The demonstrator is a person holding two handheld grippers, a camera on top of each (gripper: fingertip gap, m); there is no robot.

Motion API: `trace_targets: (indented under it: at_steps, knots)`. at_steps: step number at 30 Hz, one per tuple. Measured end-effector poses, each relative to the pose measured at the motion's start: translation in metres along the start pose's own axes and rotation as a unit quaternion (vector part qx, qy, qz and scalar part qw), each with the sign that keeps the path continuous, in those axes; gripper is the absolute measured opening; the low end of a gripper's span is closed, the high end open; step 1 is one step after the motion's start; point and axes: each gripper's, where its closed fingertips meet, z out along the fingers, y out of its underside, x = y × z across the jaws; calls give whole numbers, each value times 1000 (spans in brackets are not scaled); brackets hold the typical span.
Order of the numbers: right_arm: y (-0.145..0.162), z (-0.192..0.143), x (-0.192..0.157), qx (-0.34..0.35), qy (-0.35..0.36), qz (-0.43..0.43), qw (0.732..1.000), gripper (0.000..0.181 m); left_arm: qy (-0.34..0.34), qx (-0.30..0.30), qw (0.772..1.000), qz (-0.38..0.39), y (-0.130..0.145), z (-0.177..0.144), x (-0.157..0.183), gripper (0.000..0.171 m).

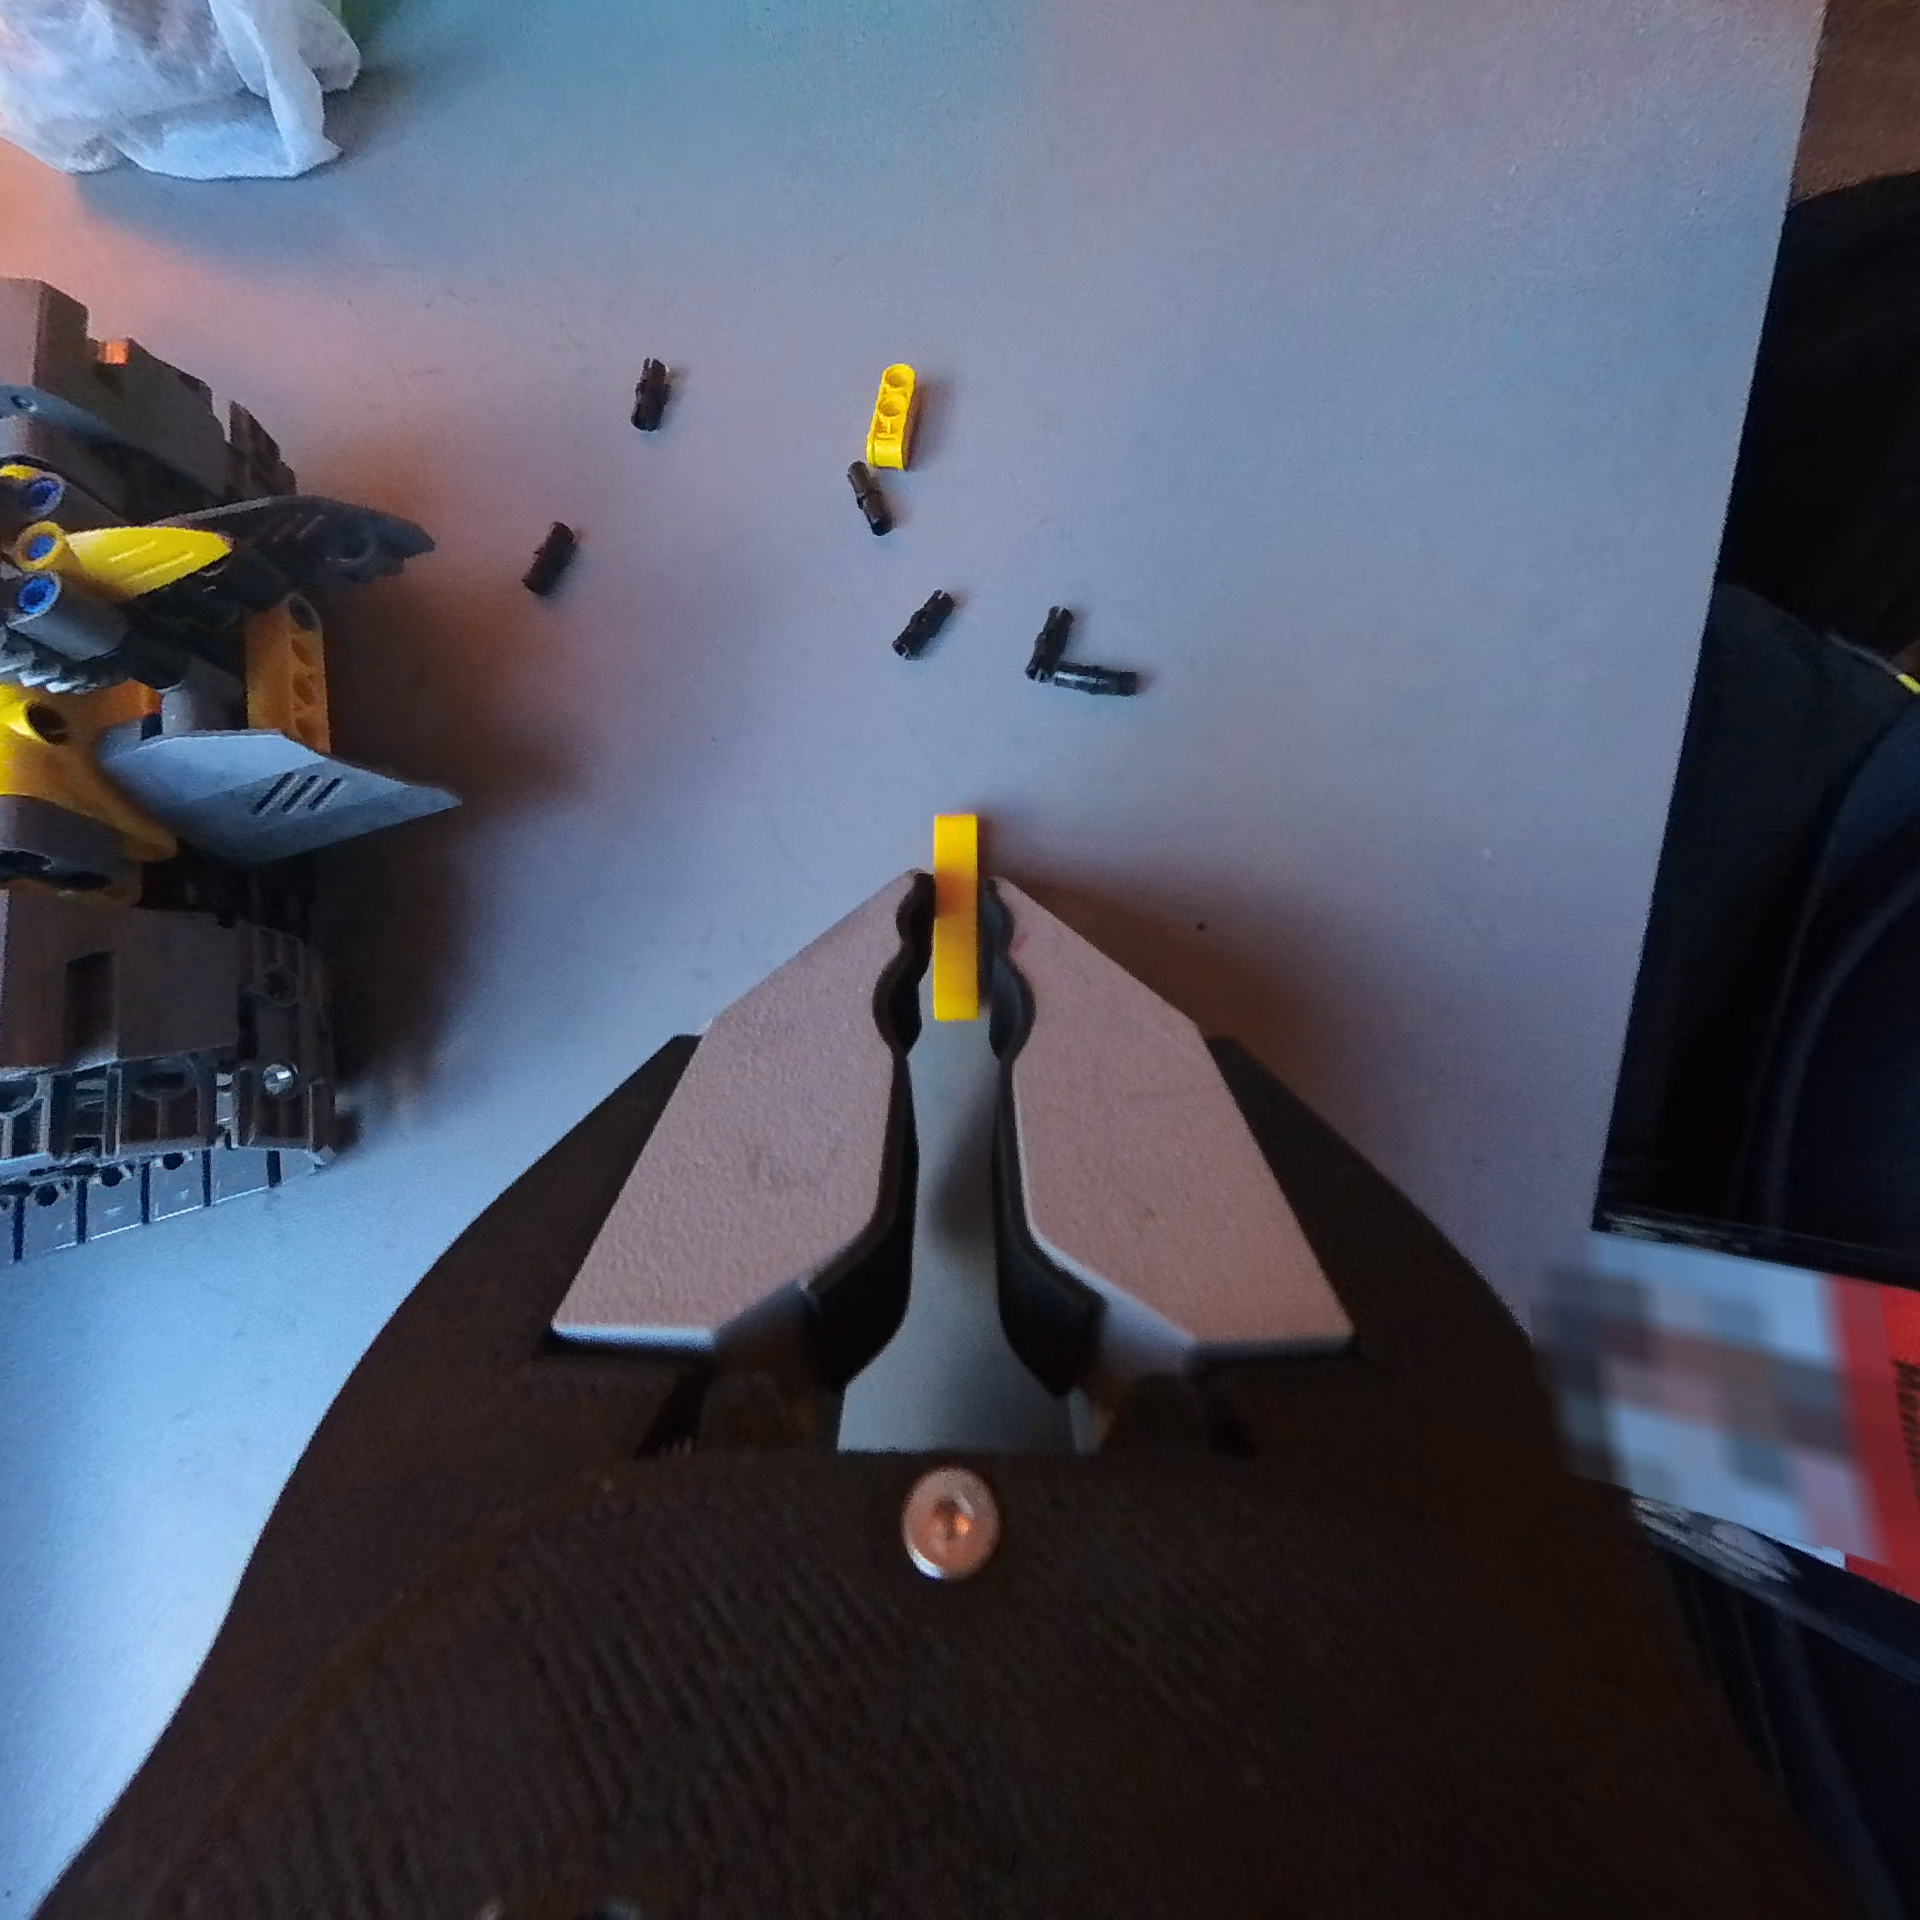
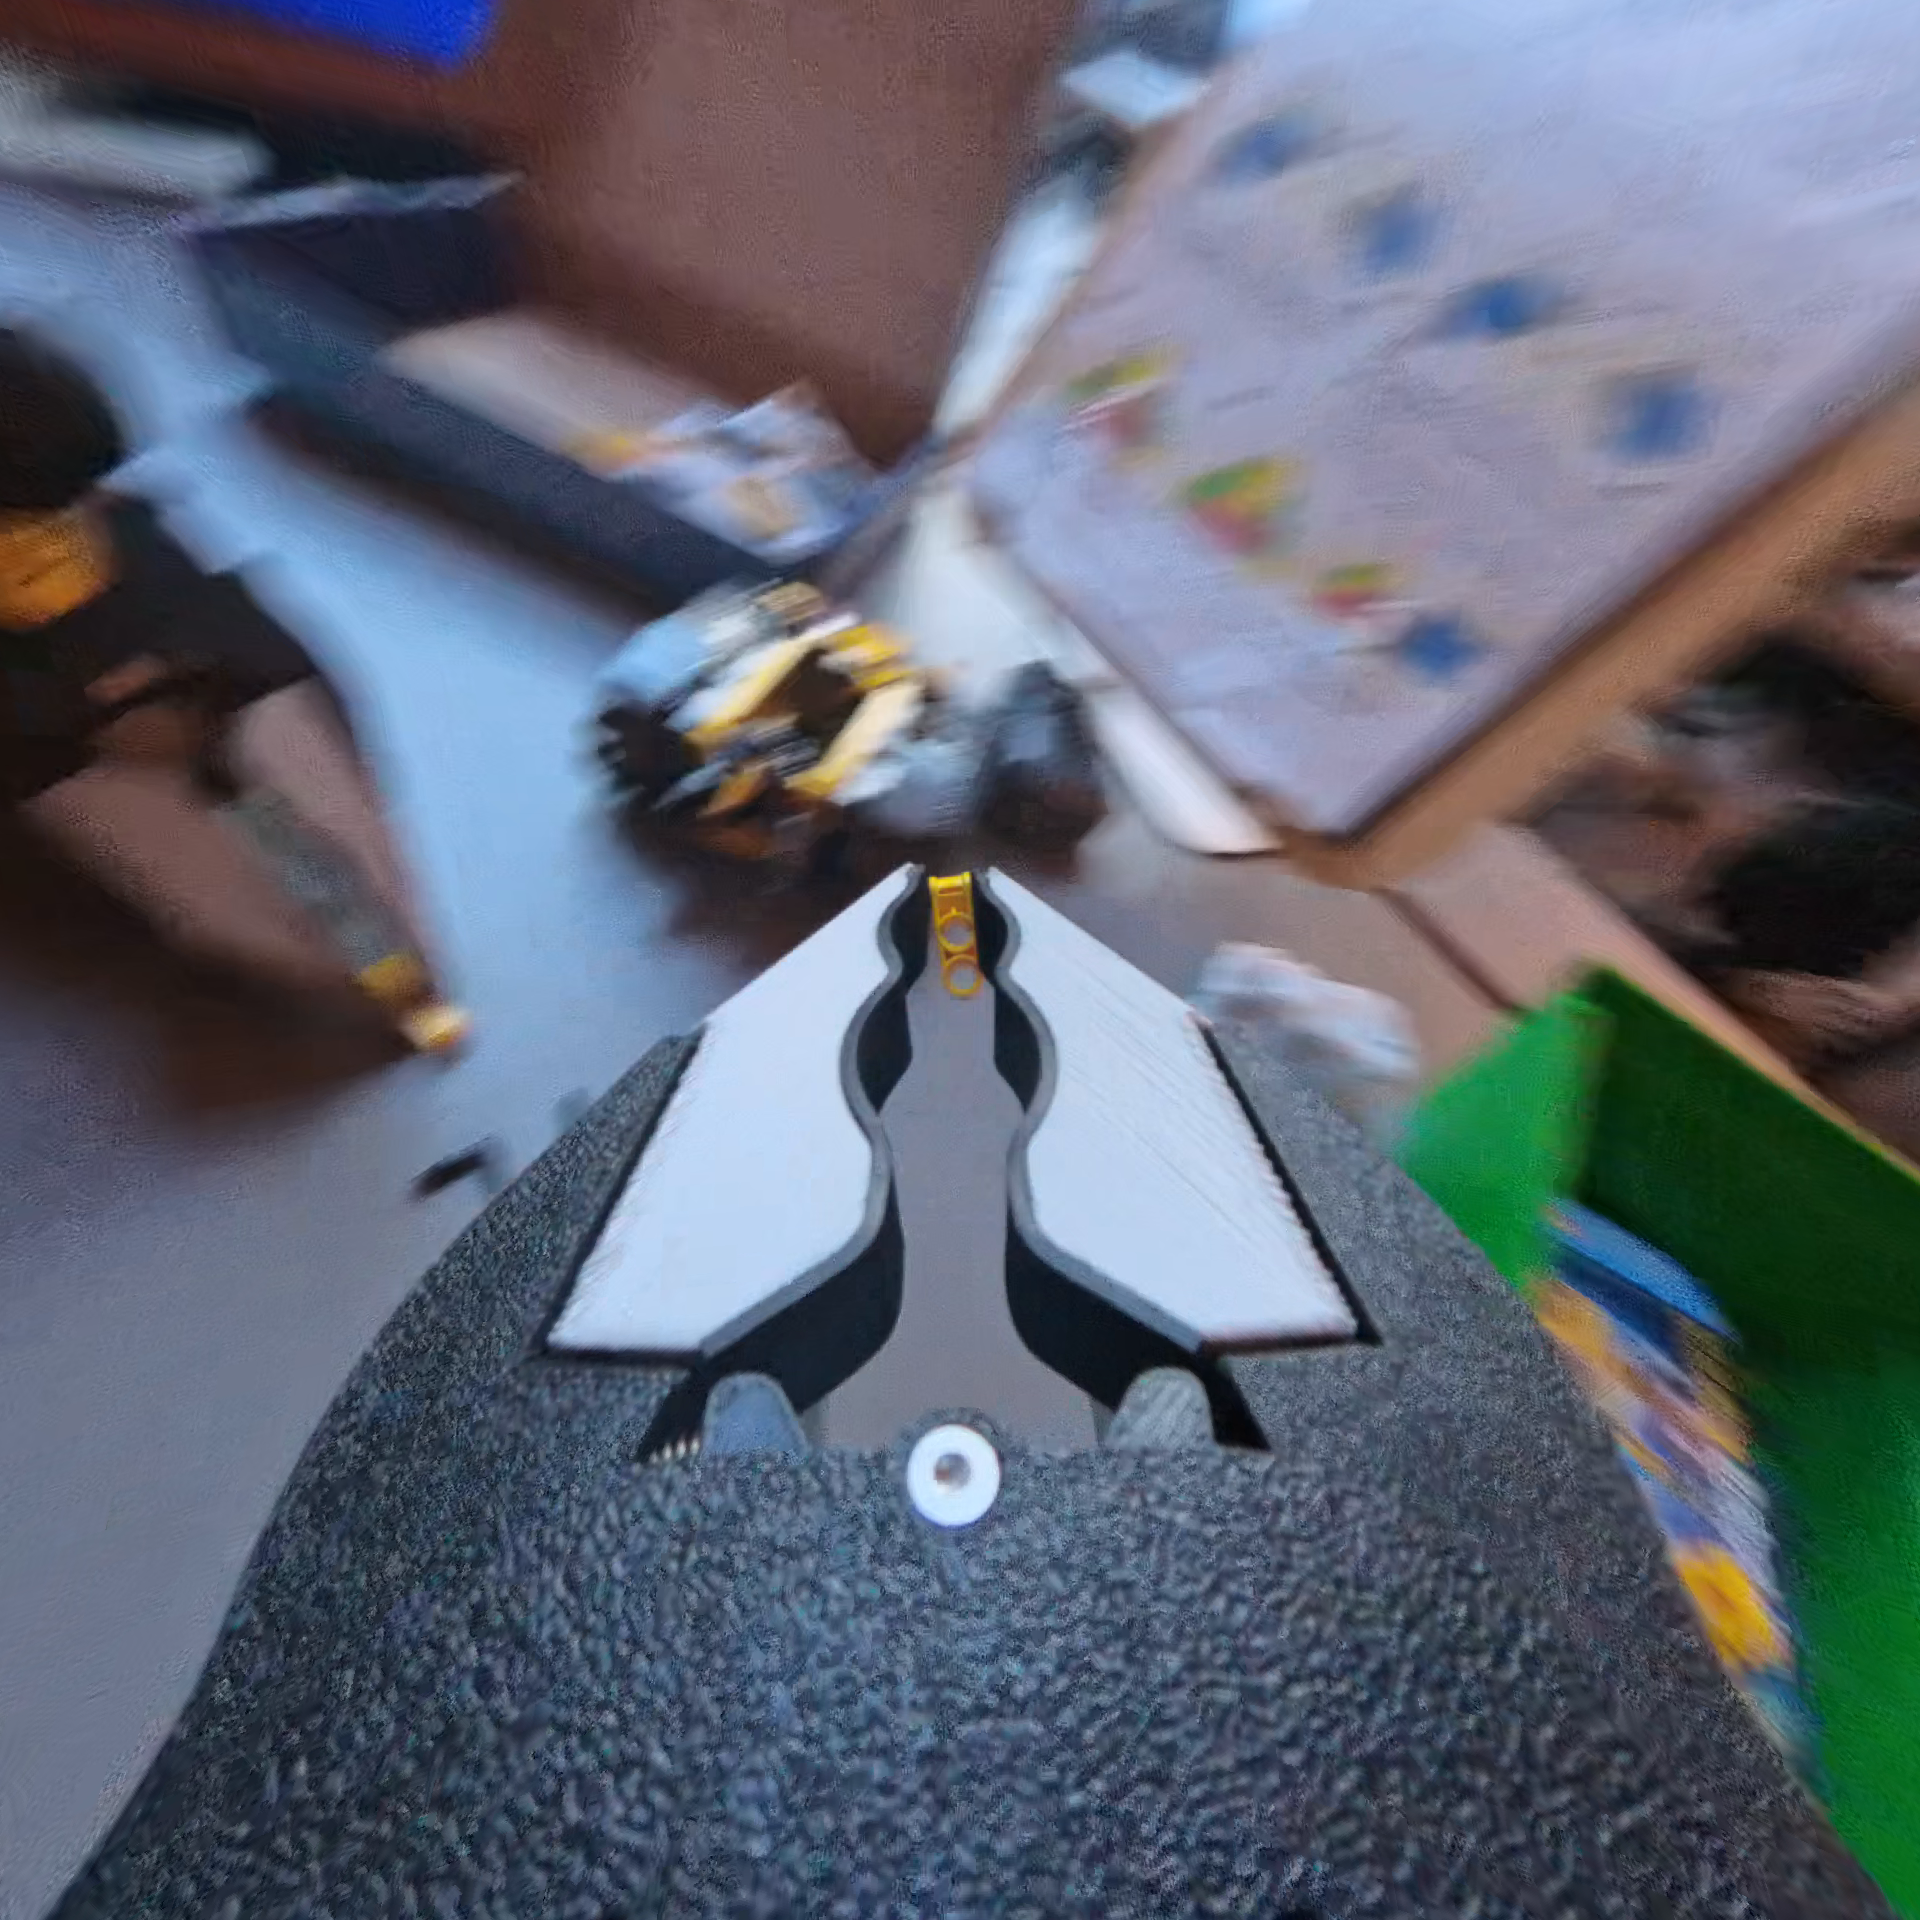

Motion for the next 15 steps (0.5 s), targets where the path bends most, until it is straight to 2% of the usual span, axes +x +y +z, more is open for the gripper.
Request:
trace_targets:
  at_steps: [2, 4, 5, 7, 9, 11, 15]
  knots:
    - [-1, -34, 62, 37, 132, 44, 990, 6, -2, -1, 1000, 3, 0, 0, 0, 5]
    - [27, -62, 114, 19, 244, 76, 967, 6, -2, 0, 1000, 3, 0, 0, 0, 5]
    - [51, -68, 130, -18, 270, 94, 958, 6, -1, 3, 1000, 0, -1, 0, 0, 5]
    - [109, -64, 143, -119, 260, 153, 946, 9, -1, 11, 1000, -6, -3, -2, -1, 5]
    - [142, -62, 148, -161, 259, 191, 933, 23, -2, 25, 1000, -11, -6, -4, -3, 5]
    - [137, -61, 149, -136, 258, 202, 935, 21, -4, 39, 999, -13, -10, -6, -4, 5]
    - [87, -52, 127, -49, 199, 206, 957, 20, -23, 82, 996, -1, -21, -13, -7, 5]
